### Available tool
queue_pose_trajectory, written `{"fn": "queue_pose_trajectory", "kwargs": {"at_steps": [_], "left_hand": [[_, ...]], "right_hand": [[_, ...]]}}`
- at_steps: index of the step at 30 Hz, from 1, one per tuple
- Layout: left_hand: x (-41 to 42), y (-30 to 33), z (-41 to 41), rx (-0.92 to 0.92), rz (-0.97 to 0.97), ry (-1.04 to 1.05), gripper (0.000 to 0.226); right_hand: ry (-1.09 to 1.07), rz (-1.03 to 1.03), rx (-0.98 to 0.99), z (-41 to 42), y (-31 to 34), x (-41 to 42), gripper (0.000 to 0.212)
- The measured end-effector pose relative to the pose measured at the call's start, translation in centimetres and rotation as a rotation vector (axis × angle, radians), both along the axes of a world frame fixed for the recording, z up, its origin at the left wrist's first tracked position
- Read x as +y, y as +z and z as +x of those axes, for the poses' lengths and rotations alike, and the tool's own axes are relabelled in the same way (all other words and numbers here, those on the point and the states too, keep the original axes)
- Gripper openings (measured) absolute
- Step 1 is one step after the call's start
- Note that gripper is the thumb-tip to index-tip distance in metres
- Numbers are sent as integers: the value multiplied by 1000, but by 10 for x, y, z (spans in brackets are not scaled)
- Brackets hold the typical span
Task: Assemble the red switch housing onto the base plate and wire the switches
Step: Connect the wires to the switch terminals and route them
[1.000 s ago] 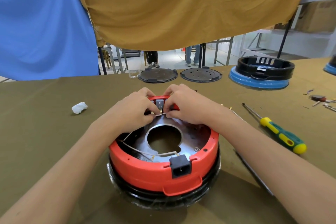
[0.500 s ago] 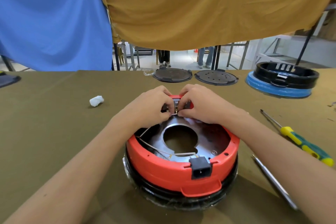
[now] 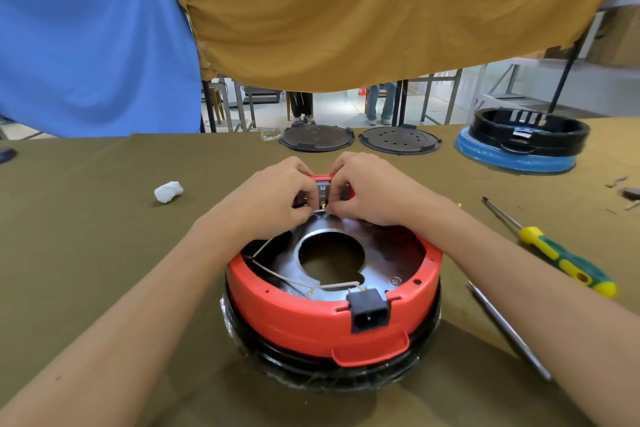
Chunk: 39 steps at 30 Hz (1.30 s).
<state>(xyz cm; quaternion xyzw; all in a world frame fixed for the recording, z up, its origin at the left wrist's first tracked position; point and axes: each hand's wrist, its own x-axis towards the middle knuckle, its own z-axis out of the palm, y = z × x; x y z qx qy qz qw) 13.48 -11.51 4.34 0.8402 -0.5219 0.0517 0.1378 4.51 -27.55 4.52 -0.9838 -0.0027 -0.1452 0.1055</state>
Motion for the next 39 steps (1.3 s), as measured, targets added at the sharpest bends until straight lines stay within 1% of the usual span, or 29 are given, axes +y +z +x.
{"fn": "queue_pose_trajectory", "kwargs": {"at_steps": [3, 6, 9, 10, 12, 13, 14, 17, 19, 29, 36, 39], "left_hand": [[-1, -1, 0, -23, -1, 8, 12], [0, 0, 0, -27, -16, 20, 5], [0, 0, 0, -27, -24, 31, 19], [0, 0, -1, -28, -24, 30, 19], [0, 1, -2, -17, -25, 26, 11], [1, 1, -1, -9, -29, 25, 13], [1, 0, -1, -2, -31, 27, 15], [1, 0, 1, 2, -46, 32, 17], [1, -1, 1, -6, -59, 41, 16], [1, 1, 0, -41, -56, 71, 21], [1, -1, 0, -36, -56, 84, 10], [1, 0, 0, -25, -58, 90, 10]], "right_hand": [[-4, -34, -24, 0, 0, 1, 8], [1, -54, -47, -2, 0, 3, 25], [9, -57, -36, -2, 0, 4, 33], [13, -59, -27, -1, 0, 3, 37], [20, -62, -8, -1, 0, 3, 52], [18, -71, 2, 0, 0, 3, 56], [13, -89, 14, 0, 1, 3, 55], [-2, -151, 51, 2, 2, 4, 41], [-3, -158, 52, 2, 1, 5, 38], [-6, -145, 3, 3, -1, 6, 37], [-9, -94, 16, 4, -1, 5, 38], [-19, -98, 19, 4, -1, 4, 38]]}}
